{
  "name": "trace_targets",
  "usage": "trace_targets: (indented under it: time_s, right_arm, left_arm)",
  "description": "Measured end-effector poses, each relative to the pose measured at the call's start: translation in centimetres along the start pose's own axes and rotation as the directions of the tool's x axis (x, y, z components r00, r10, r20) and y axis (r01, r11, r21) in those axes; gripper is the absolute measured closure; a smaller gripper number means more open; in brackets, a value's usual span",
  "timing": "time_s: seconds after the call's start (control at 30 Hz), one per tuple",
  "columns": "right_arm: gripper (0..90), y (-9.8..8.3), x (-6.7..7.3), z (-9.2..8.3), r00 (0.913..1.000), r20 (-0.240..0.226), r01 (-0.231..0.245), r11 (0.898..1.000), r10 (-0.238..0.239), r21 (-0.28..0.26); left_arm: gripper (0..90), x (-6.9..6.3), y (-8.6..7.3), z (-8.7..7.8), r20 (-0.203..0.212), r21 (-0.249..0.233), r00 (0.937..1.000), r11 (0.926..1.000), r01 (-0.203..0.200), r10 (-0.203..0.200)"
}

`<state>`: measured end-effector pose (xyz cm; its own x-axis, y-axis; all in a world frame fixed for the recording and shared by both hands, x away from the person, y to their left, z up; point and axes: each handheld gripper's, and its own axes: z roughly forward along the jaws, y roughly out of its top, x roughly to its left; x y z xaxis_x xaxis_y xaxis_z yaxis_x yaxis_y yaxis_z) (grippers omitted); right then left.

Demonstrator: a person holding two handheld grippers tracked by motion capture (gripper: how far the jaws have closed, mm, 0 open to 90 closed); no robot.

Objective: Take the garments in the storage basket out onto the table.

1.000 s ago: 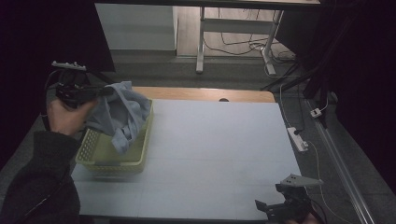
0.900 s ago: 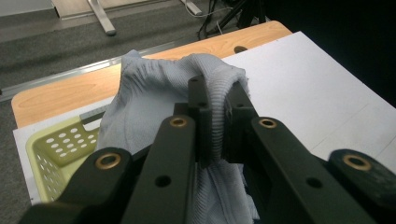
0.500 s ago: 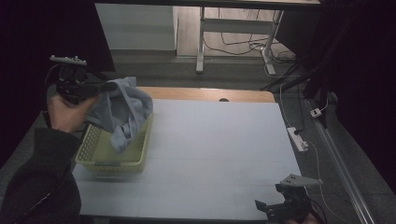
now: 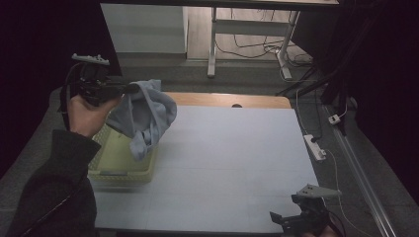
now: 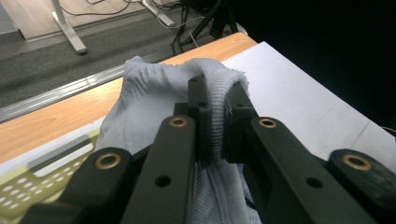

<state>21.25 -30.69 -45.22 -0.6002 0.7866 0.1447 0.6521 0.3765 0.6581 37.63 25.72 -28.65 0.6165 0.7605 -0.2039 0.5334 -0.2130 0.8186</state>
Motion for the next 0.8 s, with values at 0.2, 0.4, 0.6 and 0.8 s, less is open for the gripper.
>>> trace_targets:
  time_s: [0.2,0.4,0.6,0.8]
  right_arm:
    - [0.0,0.0,0.0,0.0,1.0,0.0,0.0,1.0,0.0,0.0]
    - [0.0,0.0,0.0,0.0,1.0,-0.002,0.003,1.0,-0.003,0.002]
    - [0.0,0.0,0.0,0.0,1.0,-0.003,0.003,1.0,-0.003,0.002]
    - [0.0,0.0,0.0,0.0,1.0,-0.006,0.007,1.0,-0.007,0.002]
  left_arm:
    - [84.2,-0.7,0.5,1.1,0.022,0.004,0.9996,0.9999,-0.015,0.015]
    - [84.1,-1.5,0.9,2.3,0.045,0.009,0.9986,0.9996,-0.028,0.028]
    - [84.1,-2.5,1.5,3.7,0.067,0.014,0.9967,0.9988,-0.047,0.046]
    - [84.1,-3.5,2.1,5.0,0.085,0.019,0.9942,0.9976,-0.067,0.065]
